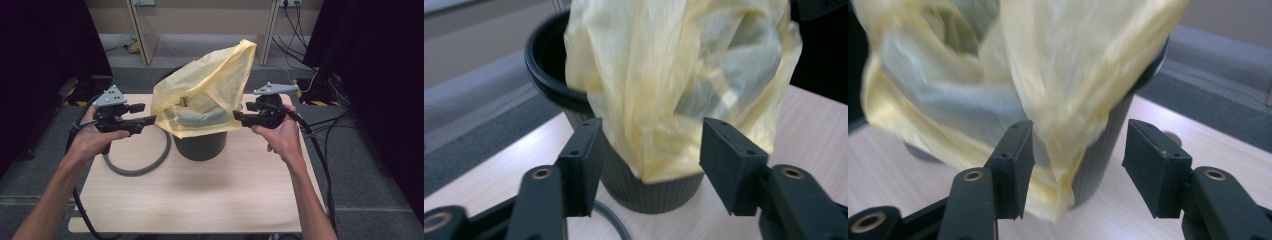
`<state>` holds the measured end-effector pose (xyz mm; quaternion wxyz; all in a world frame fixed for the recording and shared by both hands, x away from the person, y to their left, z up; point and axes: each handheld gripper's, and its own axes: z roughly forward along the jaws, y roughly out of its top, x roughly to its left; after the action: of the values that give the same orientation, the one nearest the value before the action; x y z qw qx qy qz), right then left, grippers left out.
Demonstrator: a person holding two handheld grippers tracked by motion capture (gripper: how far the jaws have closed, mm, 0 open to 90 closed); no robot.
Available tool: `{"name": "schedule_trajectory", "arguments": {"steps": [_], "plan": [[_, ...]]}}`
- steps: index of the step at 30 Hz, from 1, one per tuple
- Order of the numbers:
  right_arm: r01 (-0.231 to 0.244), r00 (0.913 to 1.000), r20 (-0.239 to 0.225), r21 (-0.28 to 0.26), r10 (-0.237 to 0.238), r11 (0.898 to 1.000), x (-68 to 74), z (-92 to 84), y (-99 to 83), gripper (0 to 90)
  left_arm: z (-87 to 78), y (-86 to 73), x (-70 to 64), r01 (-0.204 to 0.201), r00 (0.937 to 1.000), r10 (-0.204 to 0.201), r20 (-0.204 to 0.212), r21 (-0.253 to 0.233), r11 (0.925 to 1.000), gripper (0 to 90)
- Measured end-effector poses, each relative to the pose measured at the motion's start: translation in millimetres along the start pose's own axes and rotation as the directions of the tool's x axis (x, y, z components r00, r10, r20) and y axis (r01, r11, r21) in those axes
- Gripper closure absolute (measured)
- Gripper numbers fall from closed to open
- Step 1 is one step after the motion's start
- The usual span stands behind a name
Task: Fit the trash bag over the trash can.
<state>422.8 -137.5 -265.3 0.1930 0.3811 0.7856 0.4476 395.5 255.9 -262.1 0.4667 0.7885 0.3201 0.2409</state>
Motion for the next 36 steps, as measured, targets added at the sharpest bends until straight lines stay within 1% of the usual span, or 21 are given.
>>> {"name": "schedule_trajectory", "arguments": {"steps": [1,2,4,6,8,10,11,12,14,15,16,18,20,21,22,25,28,31,33,36], "plan": [[-0.003,0.9999,0.012,-0.008,0.003,1.000,-0.1,-0.8,2.9,45.2,-0.2,3.0,-0.4,0.000,1.0000,0.000,-0.007,-0.008,1.0000,39.1],[-0.004,0.9997,0.023,-0.012,0.004,1.000,-0.8,-0.8,5.0,45.2,0.7,7.5,-2.1,0.010,0.9998,-0.010,-0.015,-0.013,0.9999,38.2],[-0.029,0.9987,0.042,-0.017,0.030,0.999,-4.2,3.1,10.3,45.5,6.2,14.0,-4.0,0.008,0.9996,-0.009,-0.027,-0.016,0.9998,37.0],[-0.052,0.9976,0.044,-0.031,0.053,0.998,-8.2,8.3,14.0,45.7,14.1,19.0,-6.1,0.004,0.9995,-0.005,-0.033,-0.012,0.9999,36.5],[-0.071,0.9967,0.036,-0.042,0.073,0.997,-11.9,13.4,16.8,47.4,21.8,23.6,-6.8,0.006,0.9994,-0.006,-0.035,-0.012,0.9999,35.3],[-0.072,0.9965,0.040,-0.040,0.073,0.997,-14.6,18.4,19.1,53.5,28.4,28.1,-5.0,0.008,0.9990,-0.008,-0.044,-0.009,0.9999,34.2],[-0.068,0.9967,0.041,-0.043,0.070,0.997,-16.2,20.7,20.0,58.4,31.5,30.0,-3.3,0.009,0.9985,-0.010,-0.054,-0.011,0.9999,34.8],[-0.068,0.9969,0.037,-0.047,0.070,0.997,-18.1,22.3,20.7,63.5,34.3,31.4,-1.2,0.002,0.9981,-0.002,-0.062,-0.009,1.0000,37.7],[-0.075,0.9963,0.039,-0.054,0.077,0.996,-22.0,25.0,21.8,70.3,38.9,32.6,2.7,-0.007,0.9981,0.007,-0.062,-0.003,1.0000,49.4],[-0.078,0.9958,0.043,-0.056,0.081,0.995,-24.3,26.7,22.2,74.2,41.8,32.5,6.7,-0.008,0.9986,0.008,-0.053,0.001,1.0000,57.2],[-0.079,0.9952,0.053,-0.057,0.082,0.995,-27.3,28.9,22.7,76.9,43.7,32.0,10.5,-0.002,0.9984,0.002,-0.056,-0.001,1.0000,67.1],[-0.084,0.9943,0.062,-0.057,0.087,0.995,-31.7,32.8,22.9,80.7,46.9,29.9,19.1,0.020,0.9971,-0.020,-0.073,-0.007,0.9998,79.3],[-0.082,0.9931,0.081,-0.050,0.085,0.995,-35.6,36.9,23.5,82.2,50.4,26.5,28.4,0.051,0.9941,-0.052,-0.096,-0.011,0.9986,84.5],[-0.080,0.9922,0.092,-0.047,0.084,0.996,-37.8,39.2,23.8,82.8,52.3,24.3,34.7,0.066,0.9919,-0.066,-0.109,-0.009,0.9978,85.7],[-0.079,0.9911,0.104,-0.041,0.083,0.996,-40.7,42.5,24.0,83.3,54.1,23.1,37.9,0.078,0.9907,-0.078,-0.112,-0.006,0.9970,86.6],[-0.082,0.9885,0.126,-0.023,0.084,0.996,-47.0,51.7,24.2,84.3,61.6,19.0,49.2,0.105,0.9857,-0.101,-0.135,0.022,0.9942,87.9],[-0.096,0.9862,0.135,-0.006,0.096,0.995,-53.6,62.0,23.7,84.6,67.4,15.3,58.3,0.138,0.9804,-0.134,-0.144,0.014,0.9904,88.1],[-0.110,0.9861,0.126,0.004,0.109,0.994,-57.0,70.5,23.3,84.8,71.7,11.8,64.5,0.162,0.9766,-0.159,-0.145,0.009,0.9868,88.1],[-0.111,0.9871,0.118,0.016,0.108,0.994,-58.8,75.8,23.0,84.9,73.7,10.2,67.8,0.172,0.9743,-0.169,-0.150,0.008,0.9851,88.1],[-0.121,0.9870,0.111,0.027,0.117,0.992,-62.0,82.3,22.1,85.2,76.3,7.0,74.1,0.193,0.9689,-0.189,-0.160,0.009,0.9812,87.9]]}}
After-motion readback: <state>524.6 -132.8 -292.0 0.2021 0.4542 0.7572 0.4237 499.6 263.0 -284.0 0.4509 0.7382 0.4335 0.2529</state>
